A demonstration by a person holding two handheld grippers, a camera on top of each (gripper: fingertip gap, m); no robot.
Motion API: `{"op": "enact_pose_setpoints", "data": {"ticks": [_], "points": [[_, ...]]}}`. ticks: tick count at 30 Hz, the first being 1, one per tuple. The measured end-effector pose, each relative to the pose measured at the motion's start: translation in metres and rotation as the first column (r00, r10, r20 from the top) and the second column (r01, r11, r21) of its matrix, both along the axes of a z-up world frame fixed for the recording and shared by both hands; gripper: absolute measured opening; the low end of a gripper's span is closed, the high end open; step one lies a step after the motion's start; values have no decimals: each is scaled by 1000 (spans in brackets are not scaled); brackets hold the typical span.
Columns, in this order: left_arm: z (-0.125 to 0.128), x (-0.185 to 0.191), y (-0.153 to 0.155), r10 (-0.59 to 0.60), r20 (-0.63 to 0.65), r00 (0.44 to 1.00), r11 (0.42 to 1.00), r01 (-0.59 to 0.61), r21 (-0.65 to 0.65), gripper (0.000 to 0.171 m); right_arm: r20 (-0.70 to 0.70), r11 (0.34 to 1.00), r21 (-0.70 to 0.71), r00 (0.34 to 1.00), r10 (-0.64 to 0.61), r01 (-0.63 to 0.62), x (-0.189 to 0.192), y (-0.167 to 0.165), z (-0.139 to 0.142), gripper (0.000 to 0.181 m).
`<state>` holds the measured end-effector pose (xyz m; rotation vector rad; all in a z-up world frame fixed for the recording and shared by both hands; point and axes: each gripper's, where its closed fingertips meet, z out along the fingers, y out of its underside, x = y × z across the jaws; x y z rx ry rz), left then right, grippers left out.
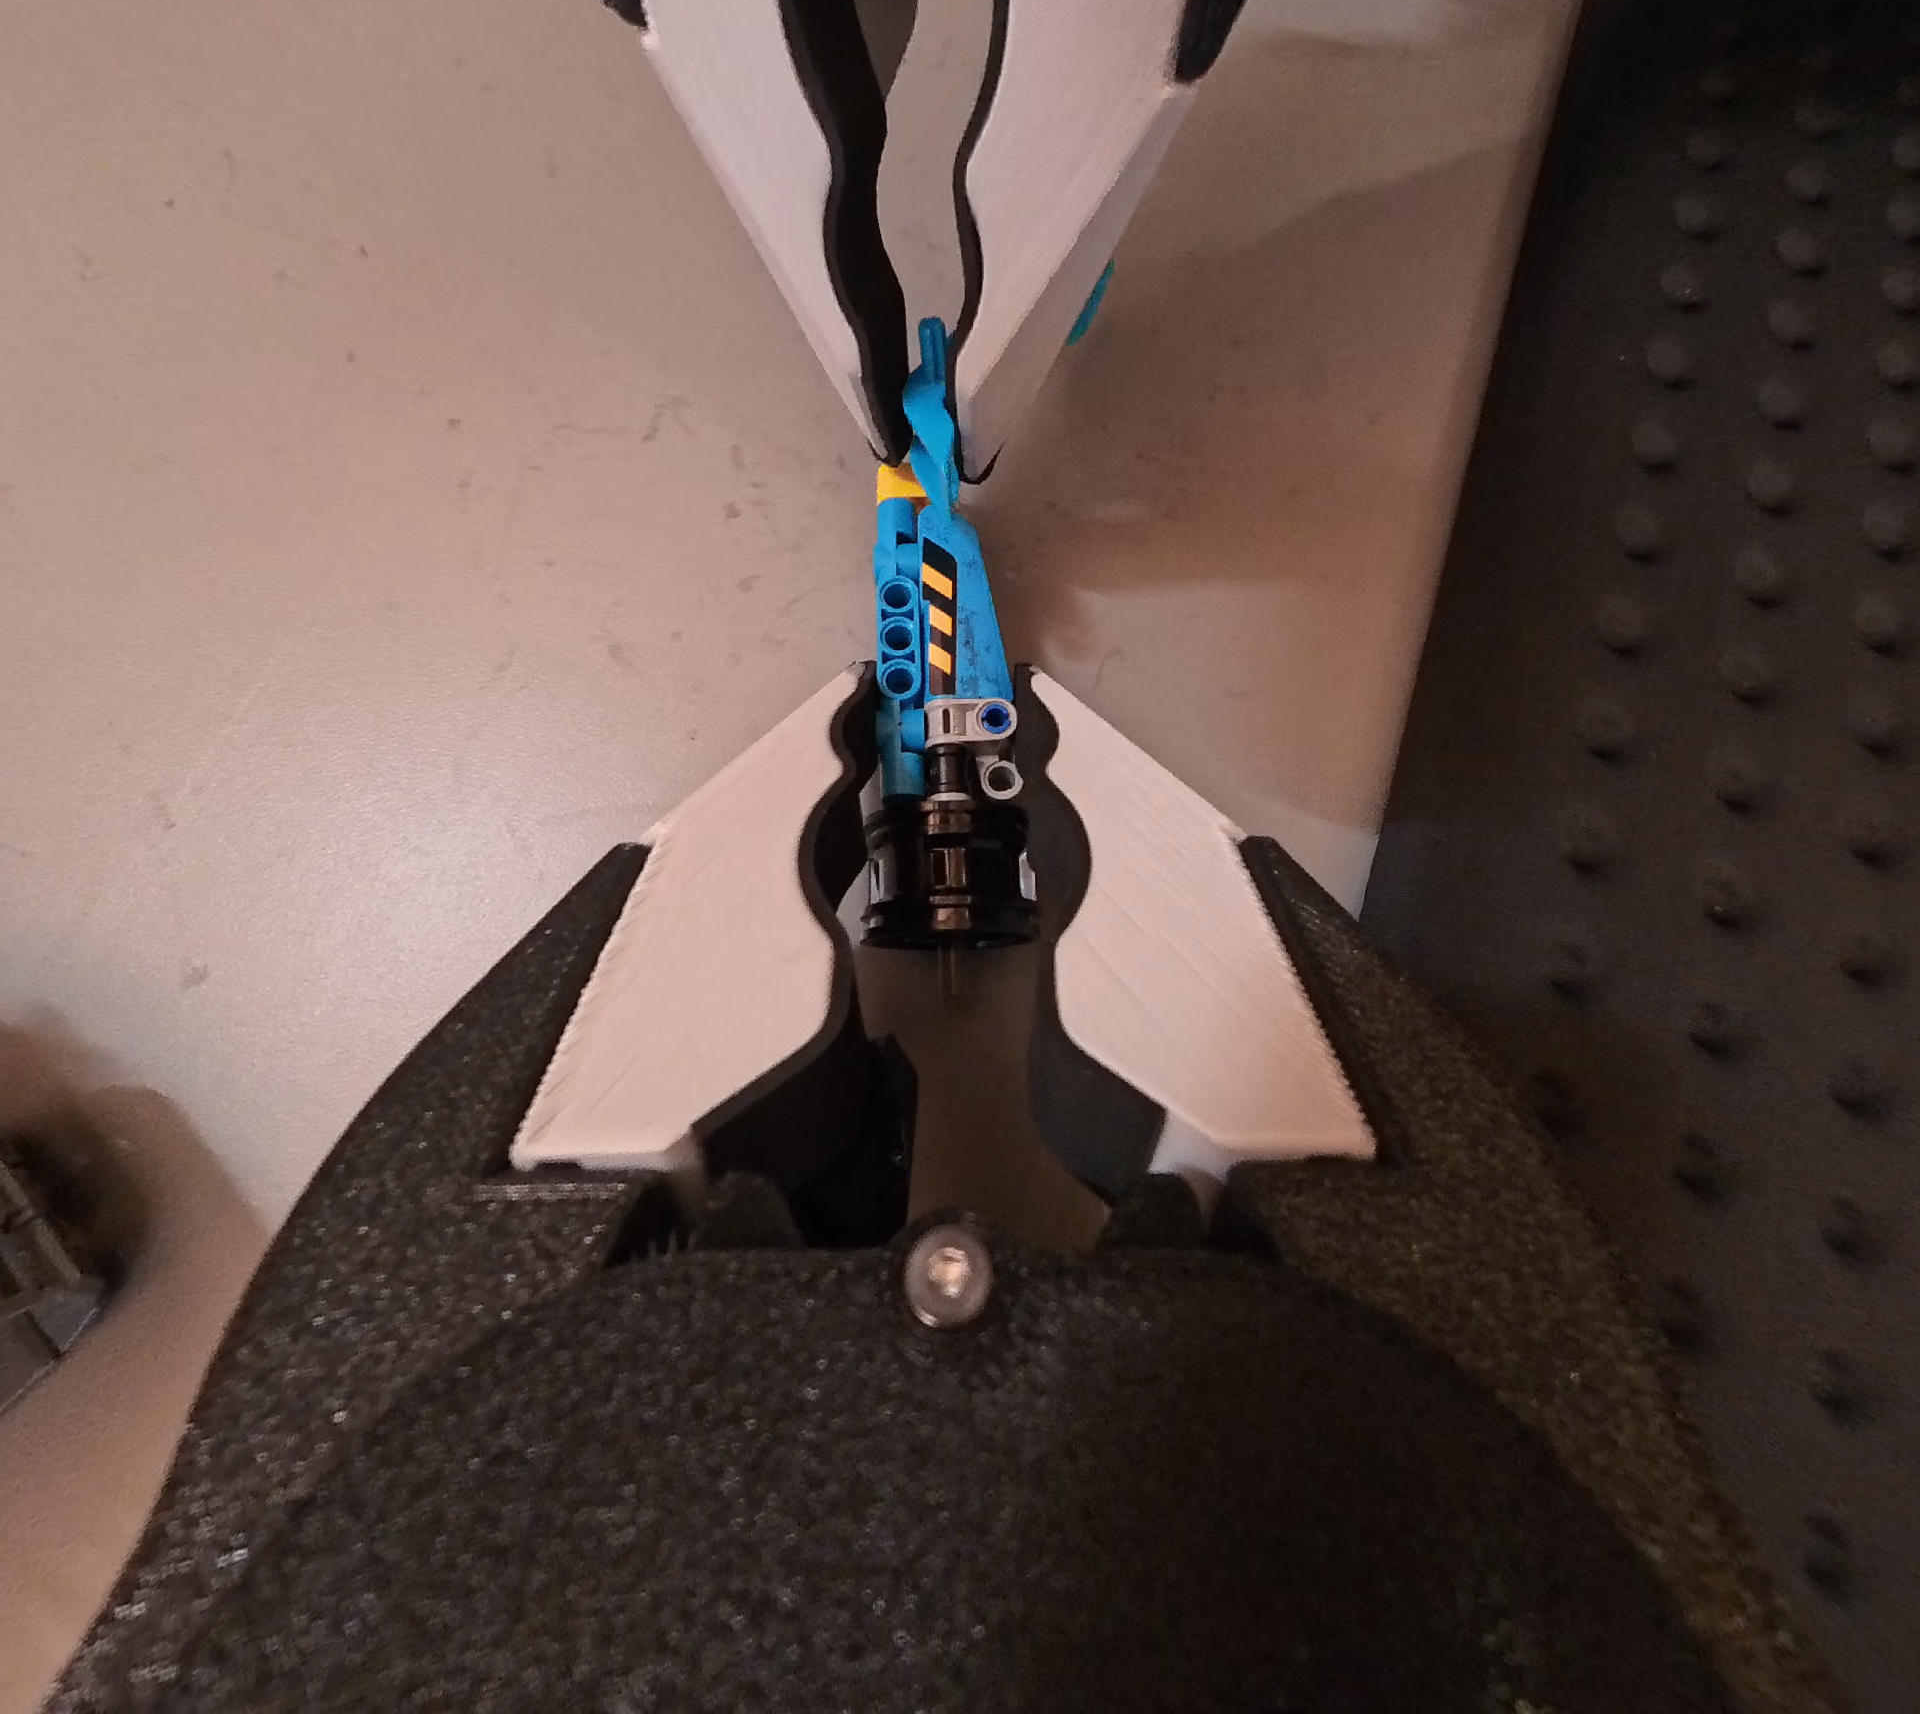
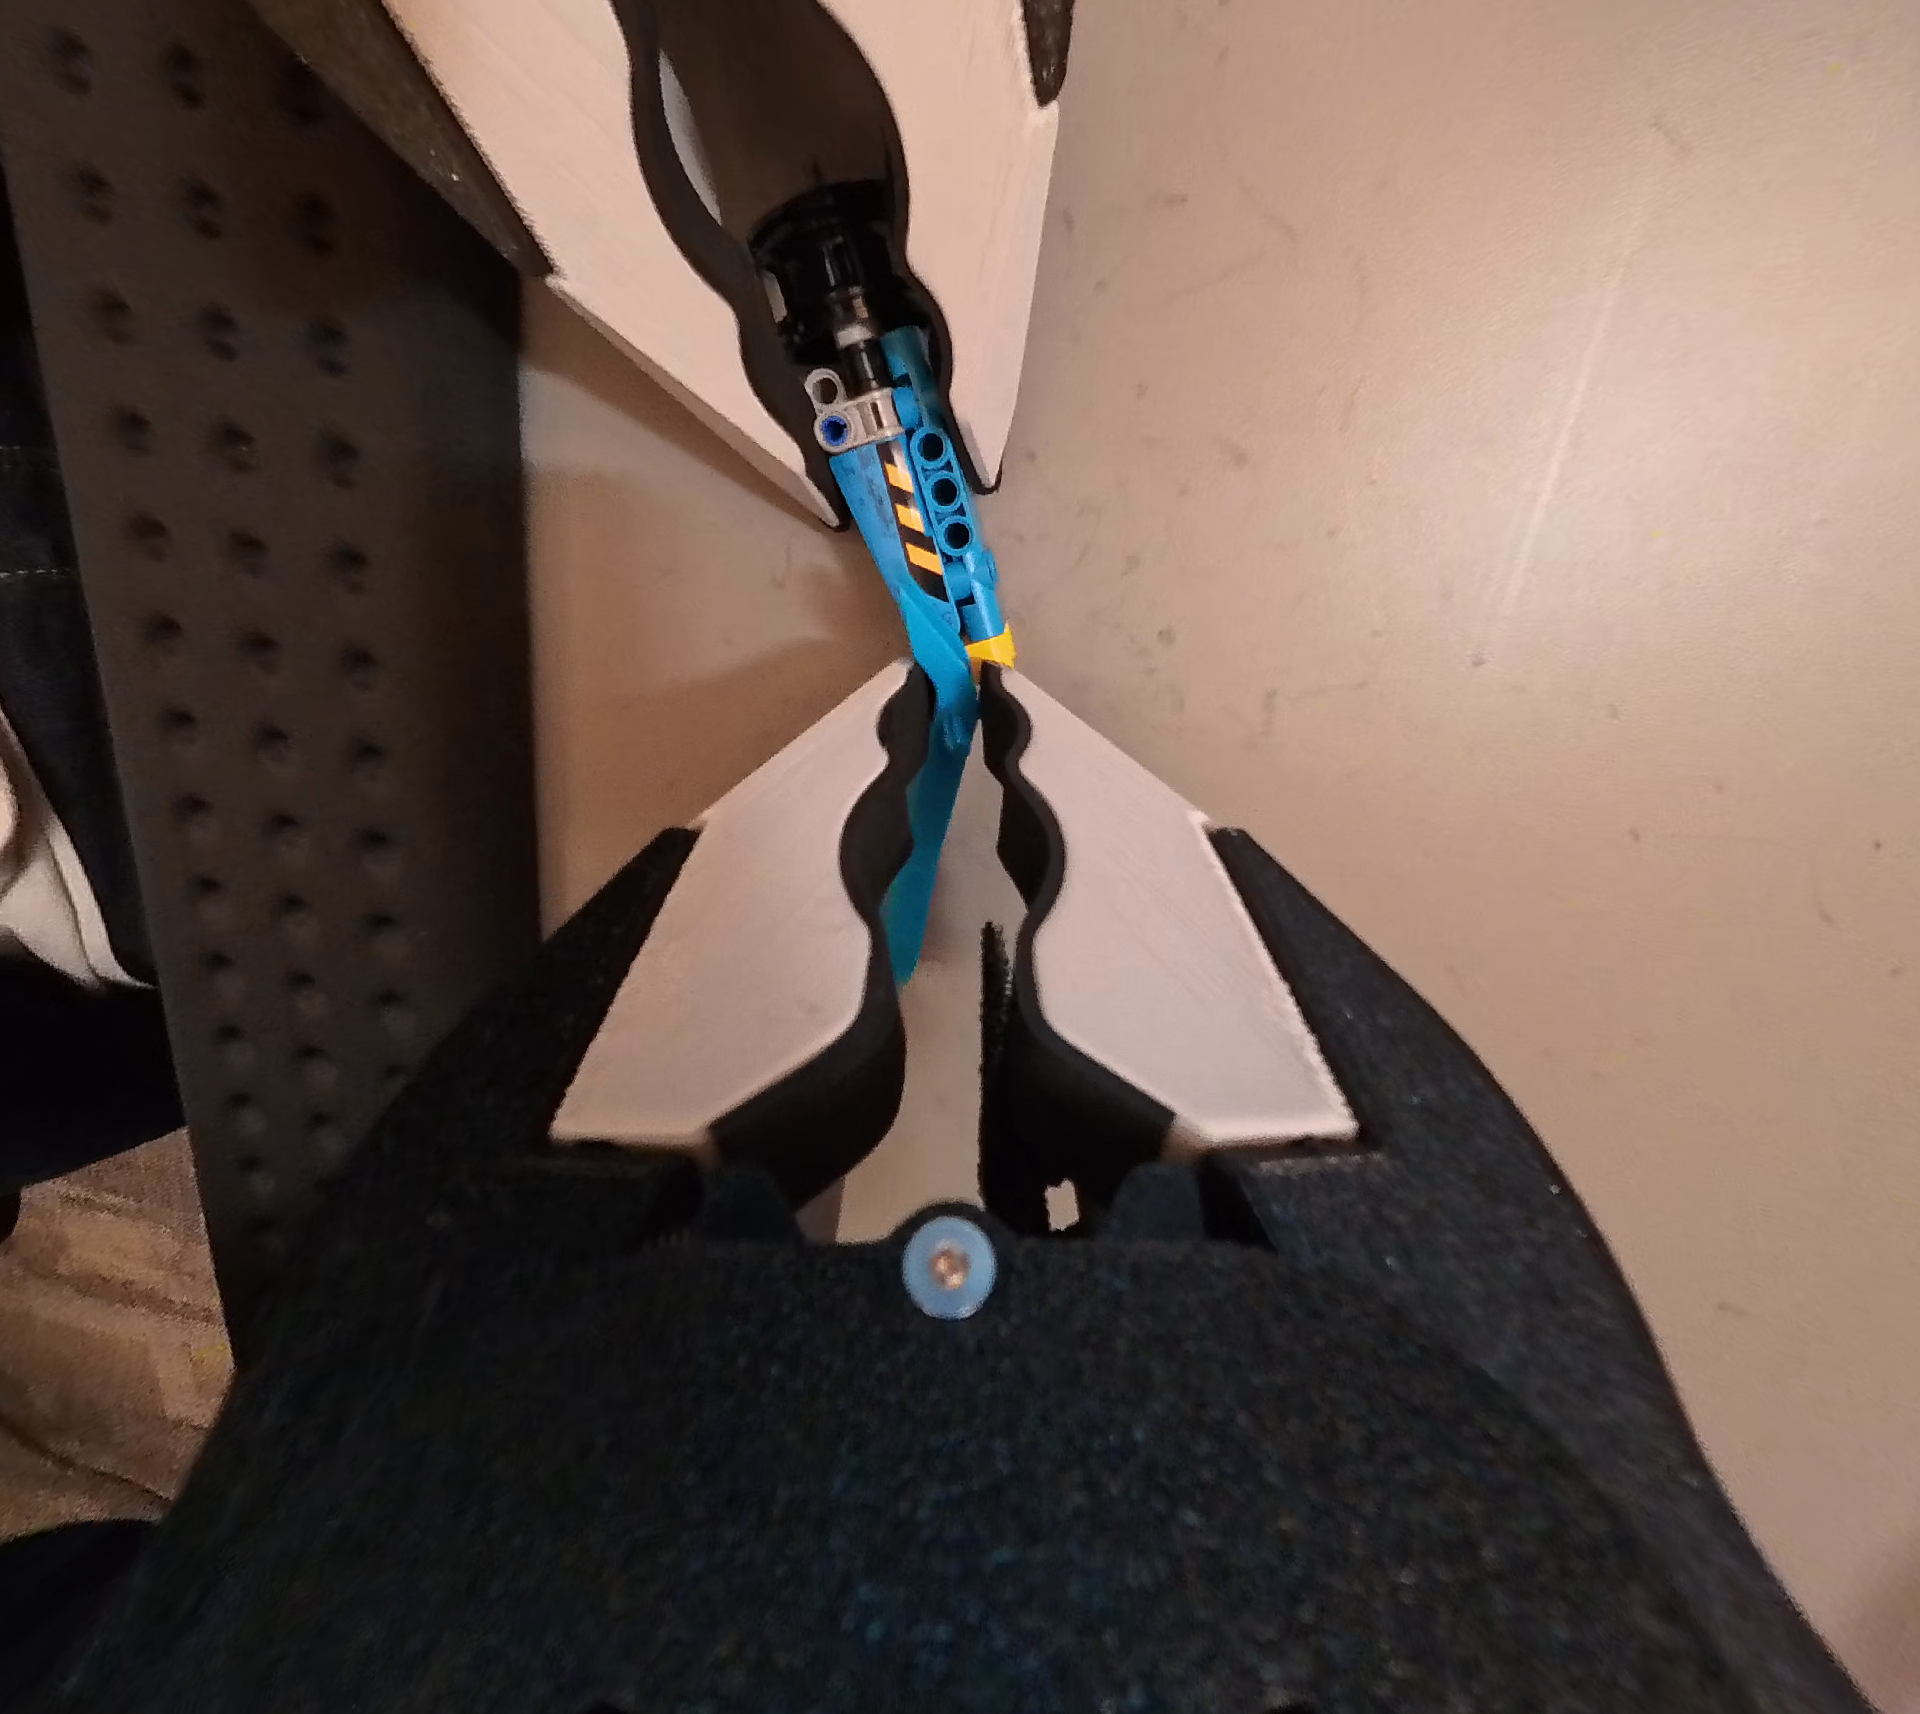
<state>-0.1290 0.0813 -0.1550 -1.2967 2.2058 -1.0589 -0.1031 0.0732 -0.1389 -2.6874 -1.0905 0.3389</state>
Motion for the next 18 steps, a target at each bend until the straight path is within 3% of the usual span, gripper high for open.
{"op": "enact_pose_setpoints", "data": {"ticks": [11, 14, 16, 18], "points": [[0, 0, 0, -1, 2, 1000, 1000, 1, 4, 25, 71, 999, 29, 997, 40, -42, 4, 1, -1, 8], [0, -1, -2, -11, 7, 1000, 1000, 11, 12, 25, -70, 988, 111, 993, -98, 106, 17, 9, 6, 8], [0, -1, -1, -12, 10, 1000, 1000, 12, 15, 24, -99, 964, 141, 972, -214, 227, 38, 11, 0, 9], [0, 0, 2, -3, 17, 1000, 1000, 2, 28, 24, -152, 950, 160, 958, -245, 268, 43, 7, -11, 9]]}}
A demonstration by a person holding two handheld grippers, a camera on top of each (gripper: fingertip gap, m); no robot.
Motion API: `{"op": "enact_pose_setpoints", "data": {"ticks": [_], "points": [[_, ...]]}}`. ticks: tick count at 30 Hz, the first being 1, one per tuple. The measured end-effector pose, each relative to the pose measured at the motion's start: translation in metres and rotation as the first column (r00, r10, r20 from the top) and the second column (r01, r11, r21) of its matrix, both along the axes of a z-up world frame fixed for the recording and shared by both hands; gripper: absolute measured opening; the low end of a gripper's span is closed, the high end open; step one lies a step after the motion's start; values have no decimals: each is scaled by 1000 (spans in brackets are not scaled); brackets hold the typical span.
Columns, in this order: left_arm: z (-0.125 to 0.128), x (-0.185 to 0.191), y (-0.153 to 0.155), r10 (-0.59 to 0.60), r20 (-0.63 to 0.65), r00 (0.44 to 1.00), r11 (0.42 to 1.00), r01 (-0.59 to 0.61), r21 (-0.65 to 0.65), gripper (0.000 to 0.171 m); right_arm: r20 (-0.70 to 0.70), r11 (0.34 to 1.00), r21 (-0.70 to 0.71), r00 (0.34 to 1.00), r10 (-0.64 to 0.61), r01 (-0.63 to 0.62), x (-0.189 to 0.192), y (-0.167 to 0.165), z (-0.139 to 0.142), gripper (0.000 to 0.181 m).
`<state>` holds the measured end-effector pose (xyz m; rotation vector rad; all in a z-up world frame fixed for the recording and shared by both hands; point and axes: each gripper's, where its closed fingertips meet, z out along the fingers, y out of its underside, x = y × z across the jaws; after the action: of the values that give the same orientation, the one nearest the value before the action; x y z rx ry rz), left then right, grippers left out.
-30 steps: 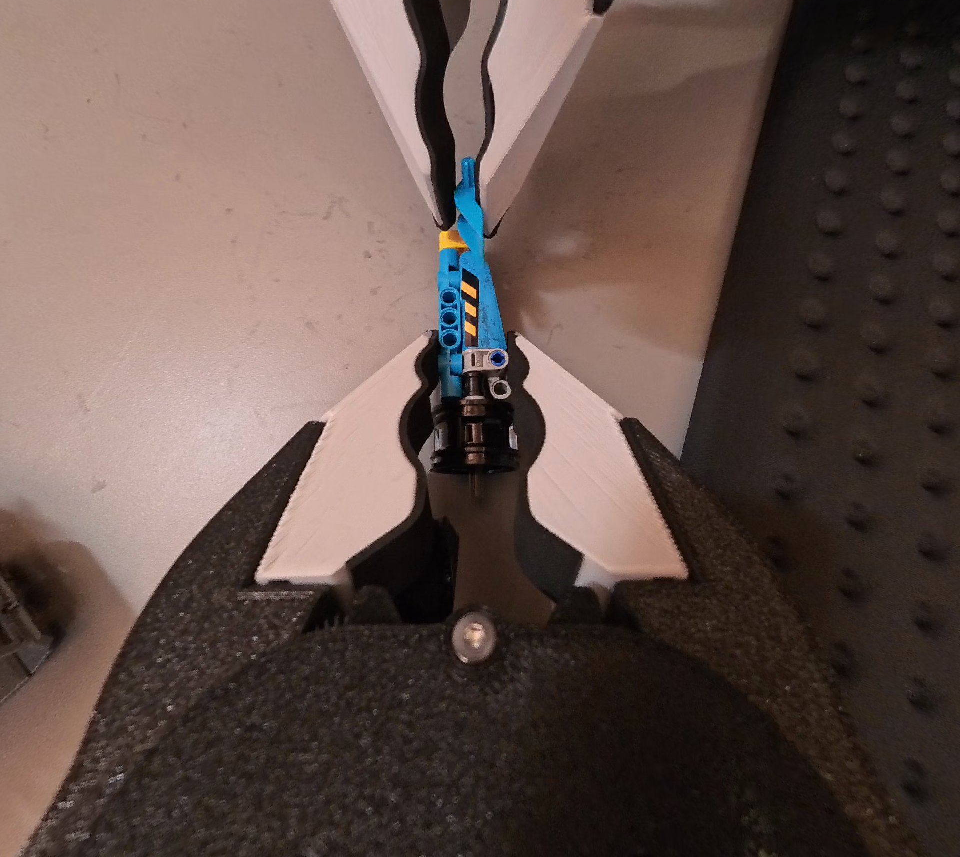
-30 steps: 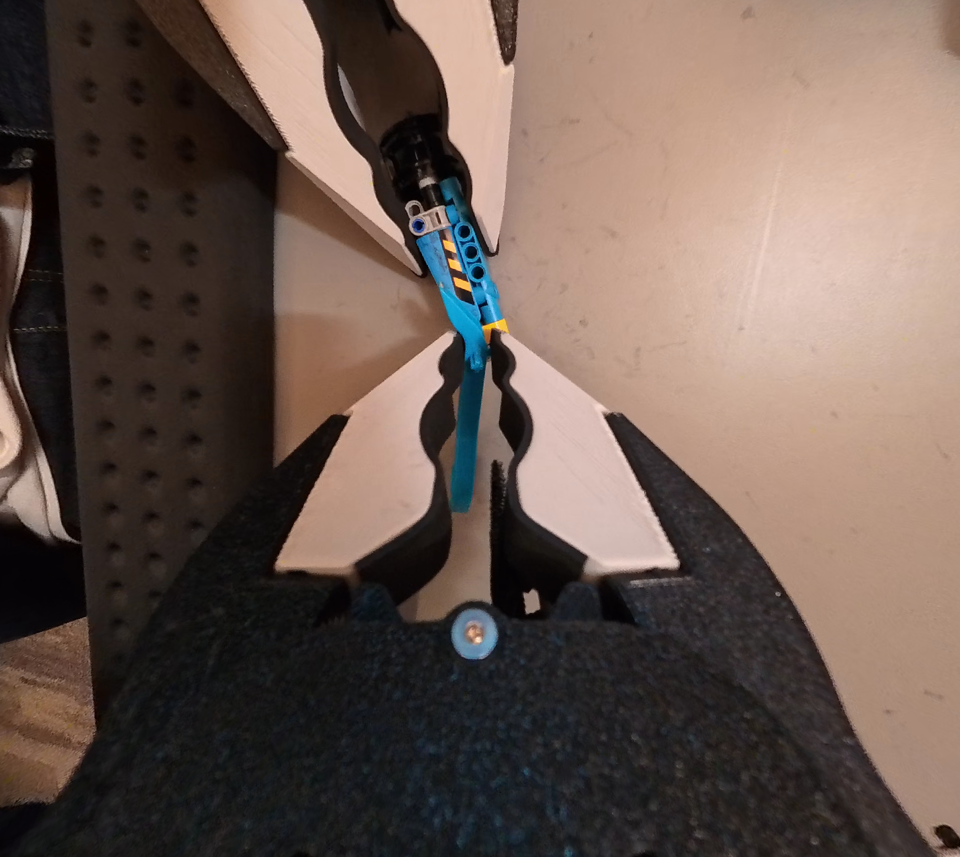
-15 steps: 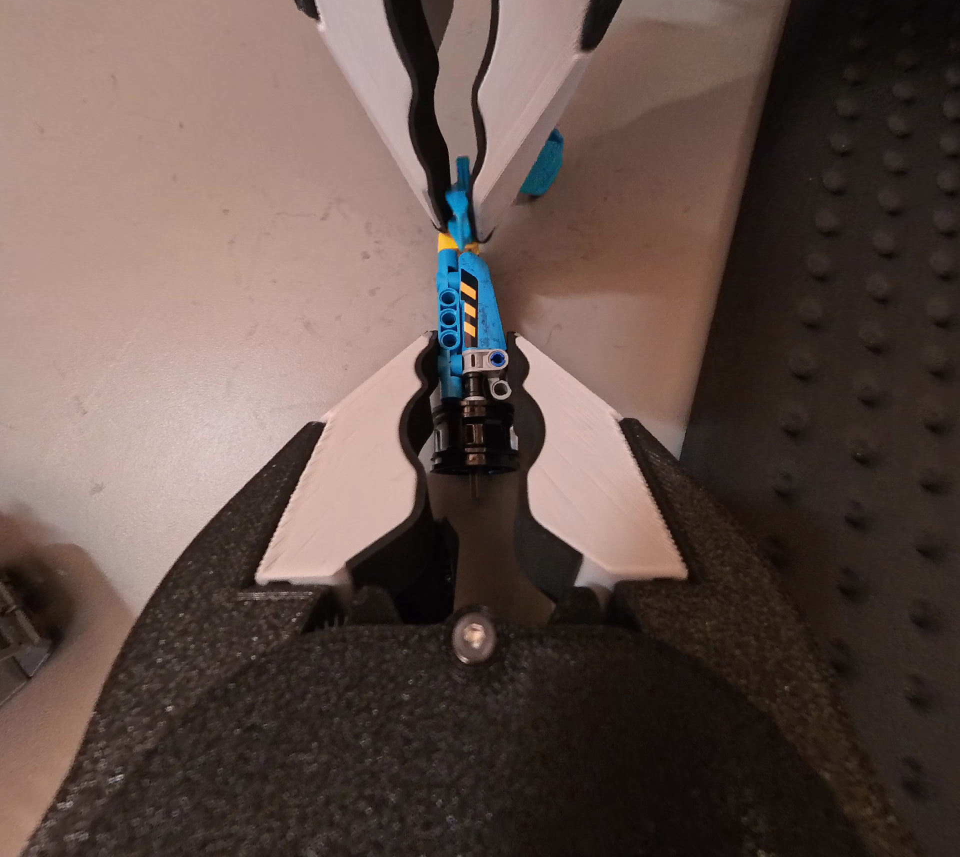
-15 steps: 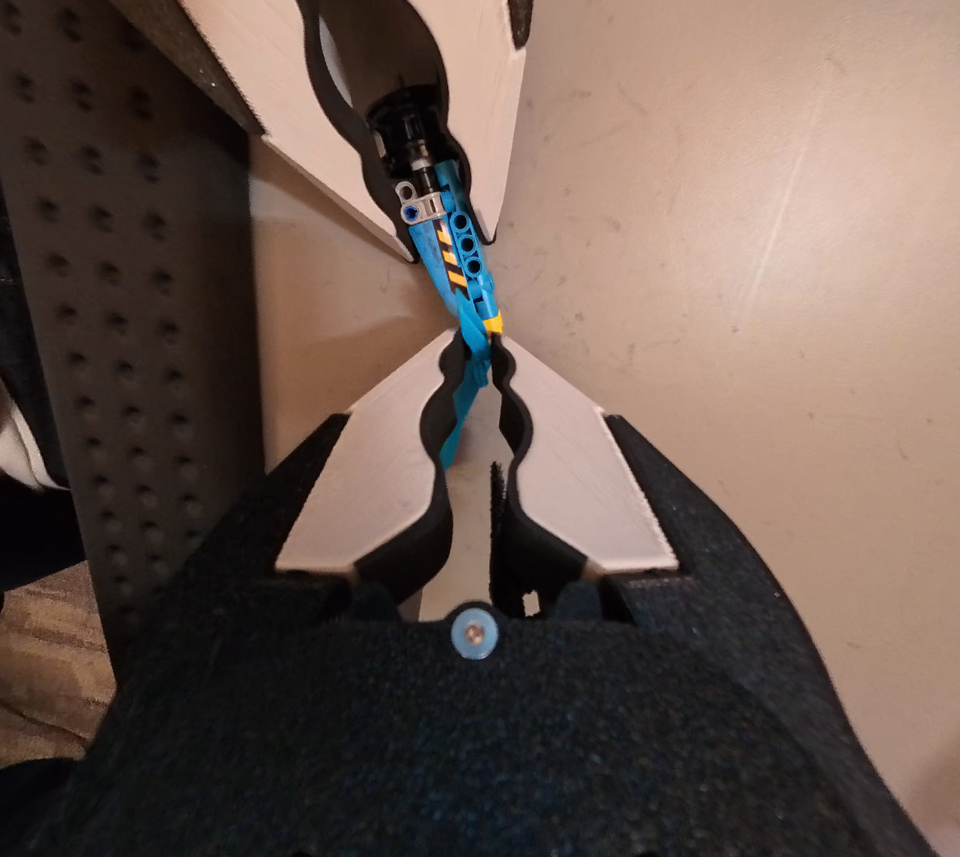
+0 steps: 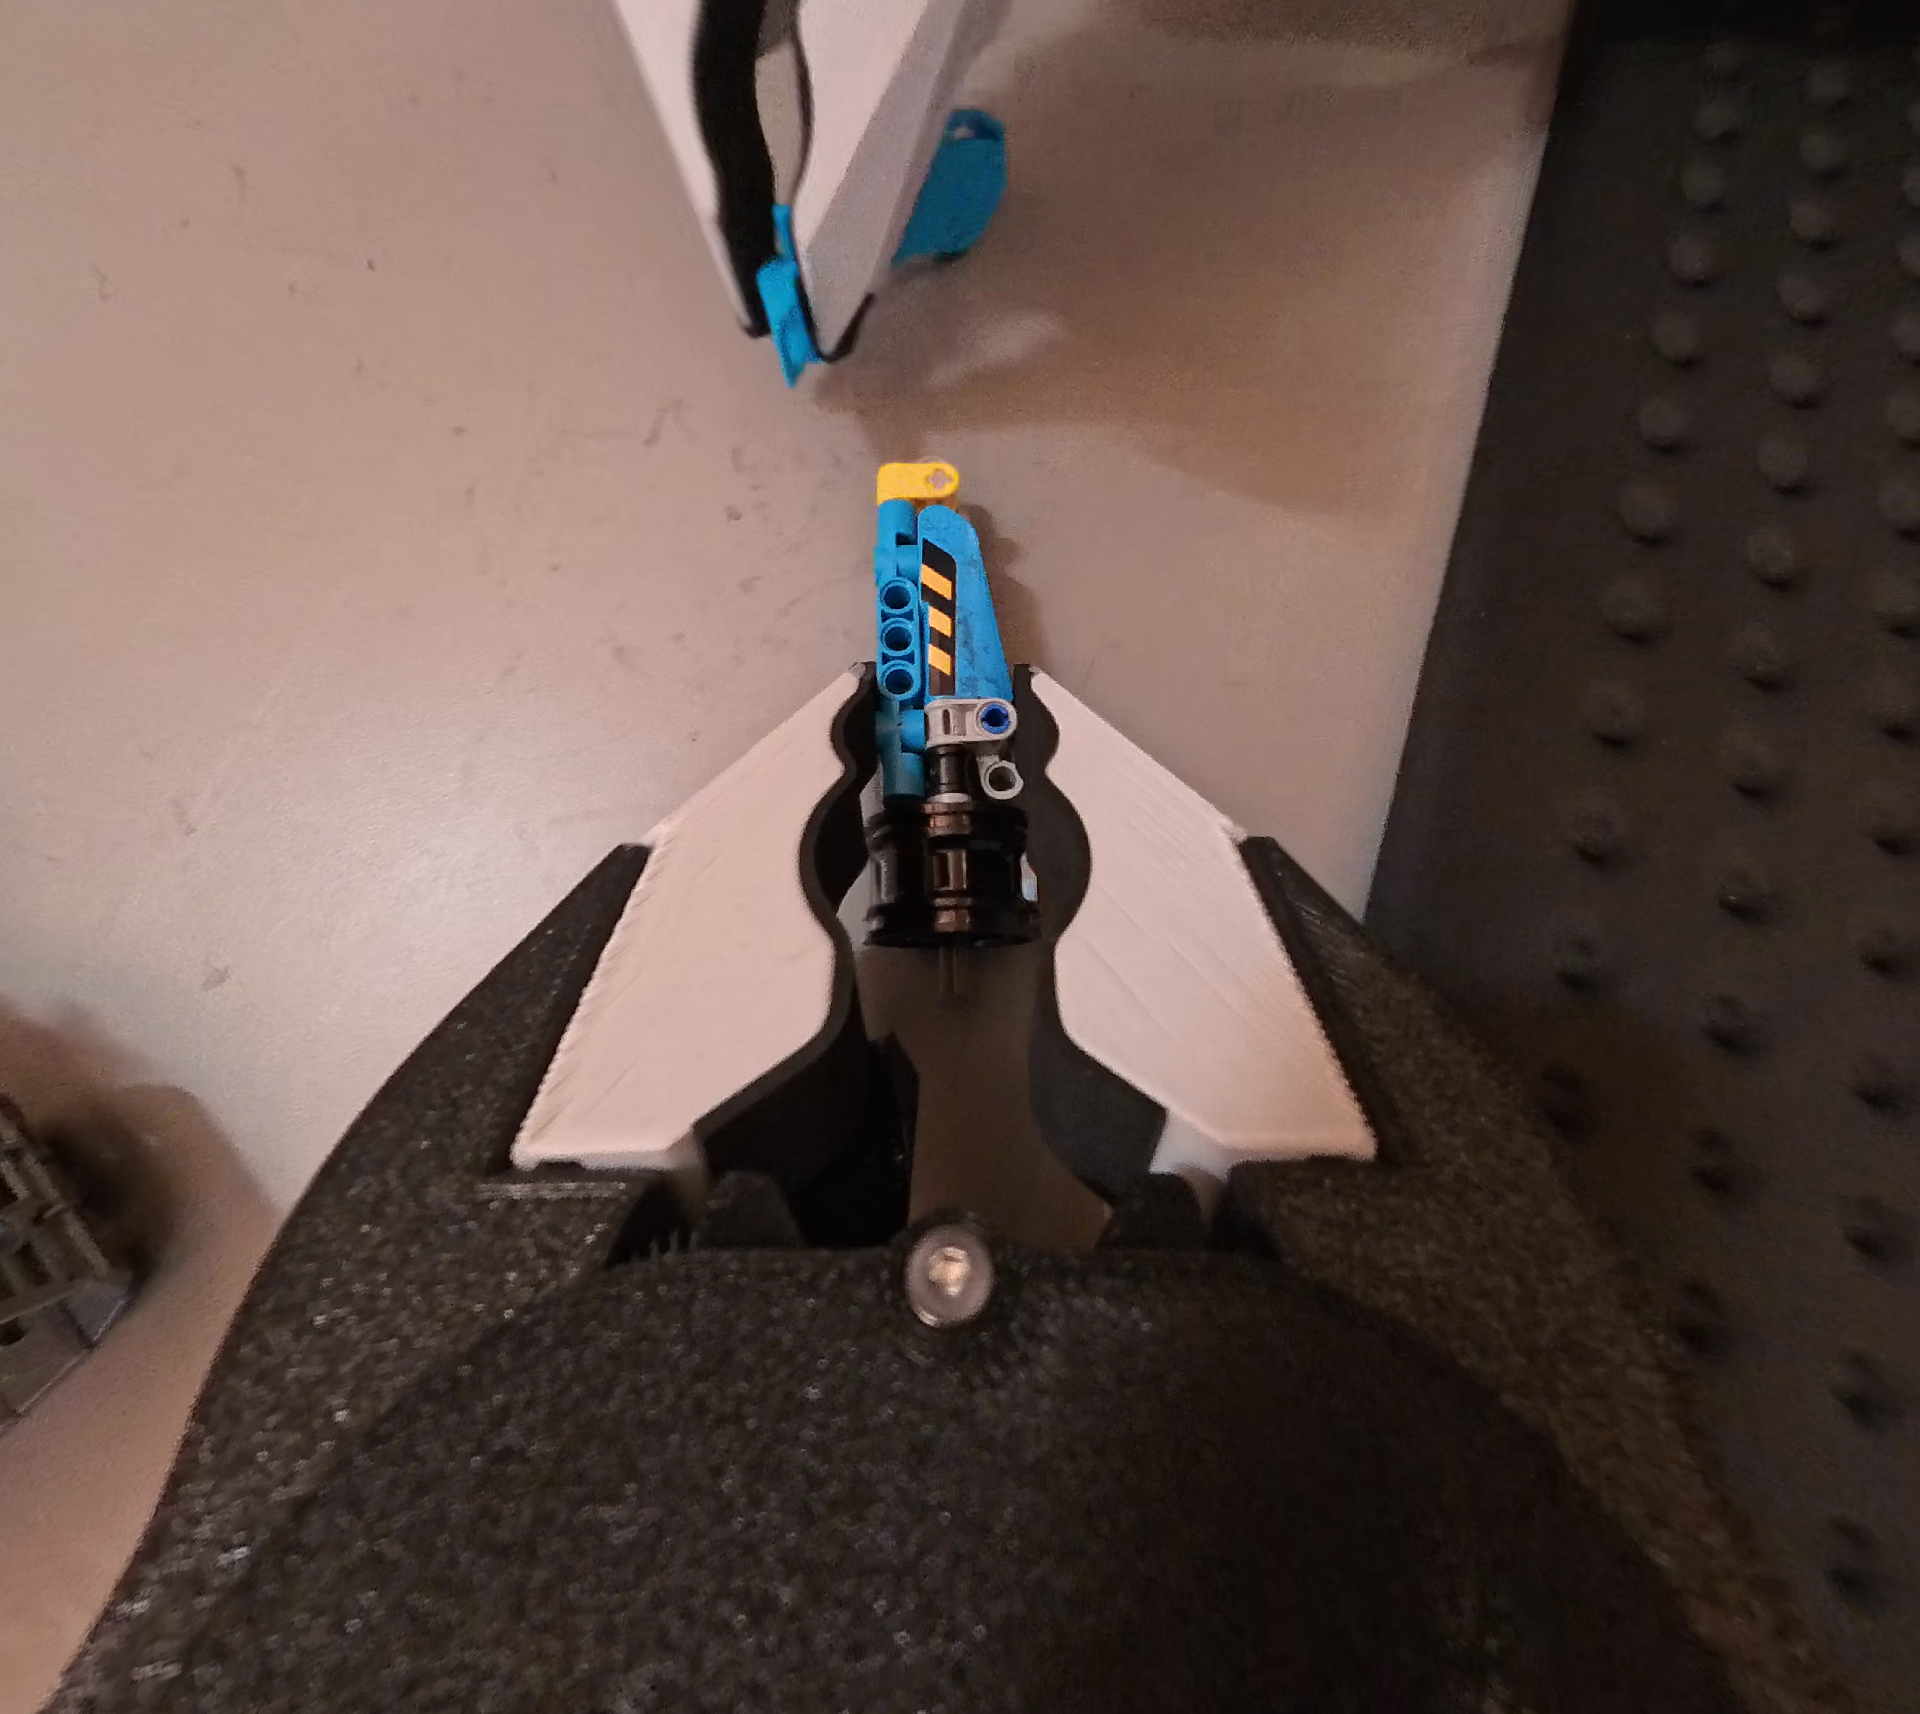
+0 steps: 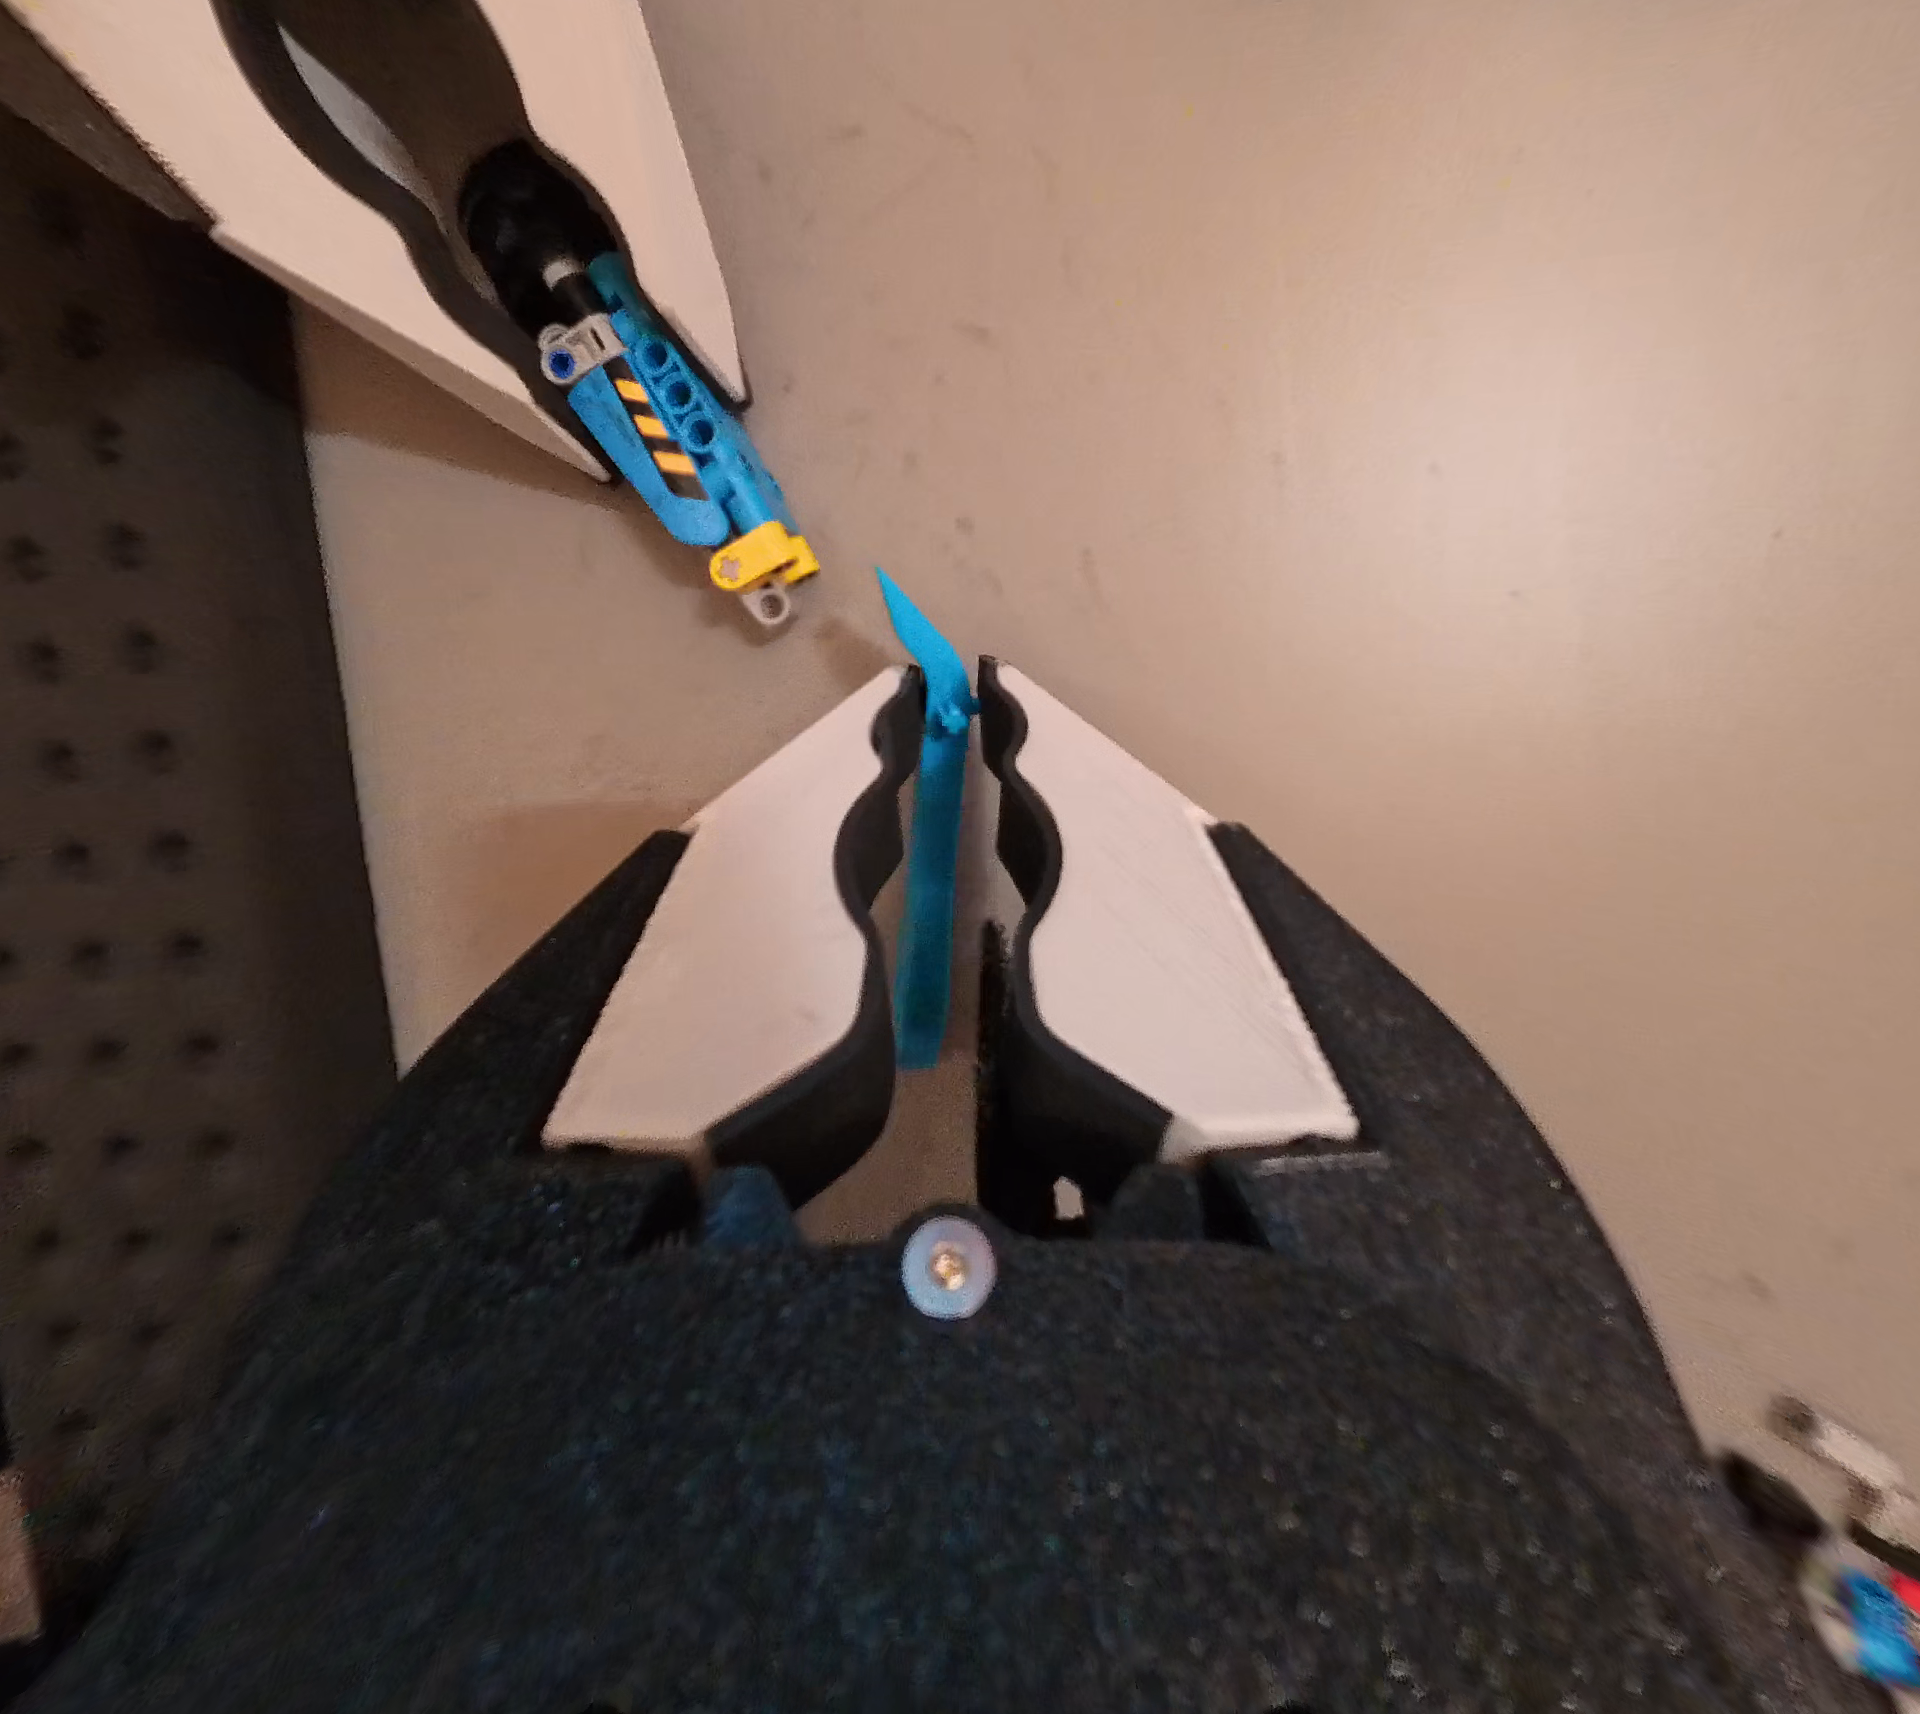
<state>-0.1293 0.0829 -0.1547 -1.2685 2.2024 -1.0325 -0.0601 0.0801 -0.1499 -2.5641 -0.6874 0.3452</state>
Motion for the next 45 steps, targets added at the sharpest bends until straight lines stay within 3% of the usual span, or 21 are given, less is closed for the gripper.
{"op": "enact_pose_setpoints", "data": {"ticks": [3, 5, 9, 12, 16, 23, 30, 34, 36, 42, 45], "points": [[2, 0, 3, 7, 9, 1000, 1000, -7, -7, 24, -140, 997, 77, 990, -14, 25, -10, -1, -3, 17], [3, 0, 3, 11, -6, 1000, 999, -11, -42, 24, -161, 986, 161, 987, -13, 39, -11, 2, -1, 32], [7, -3, -1, -8, -84, 996, 976, -10, -218, 24, -134, 907, 417, 983, 123, -56, -39, 0, 29, 31], [14, -4, -4, -21, -121, 992, 935, -23, -354, 24, -24, 892, 434, 989, 149, -124, -44, -6, 23, 29], [6, -7, -8, -49, -163, 985, 943, -9, -333, 24, 145, 827, 519, 976, 164, -216, -46, -6, 30, 16], [4, -7, -8, -53, -203, 978, 931, -25, -364, 24, 434, 774, 502, 886, 160, -386, -50, -1, 14, 5], [3, -7, -9, -51, -190, 980, 941, -16, -338, 24, 382, 789, 495, 907, 179, -364, -51, -2, 14, 4], [3, -7, -9, -49, -187, 981, 943, -16, -331, 24, 216, 850, 465, 963, 161, -246, -48, -5, 14, 23], [3, -6, -9, -46, -176, 983, 950, -11, -312, 24, 142, 880, 426, 976, 167, -212, -49, -7, 7, 24], [0, -10, -16, -143, -33, 989, 988, 141, -60, 24, -63, 924, 327, 971, 230, -198, -60, -19, 6, 13], [1, -6, -18, -131, 16, 991, 991, 131, 24, 25, -94, 937, 301, 972, 215, -178, -59, -20, 5, 12]]}}
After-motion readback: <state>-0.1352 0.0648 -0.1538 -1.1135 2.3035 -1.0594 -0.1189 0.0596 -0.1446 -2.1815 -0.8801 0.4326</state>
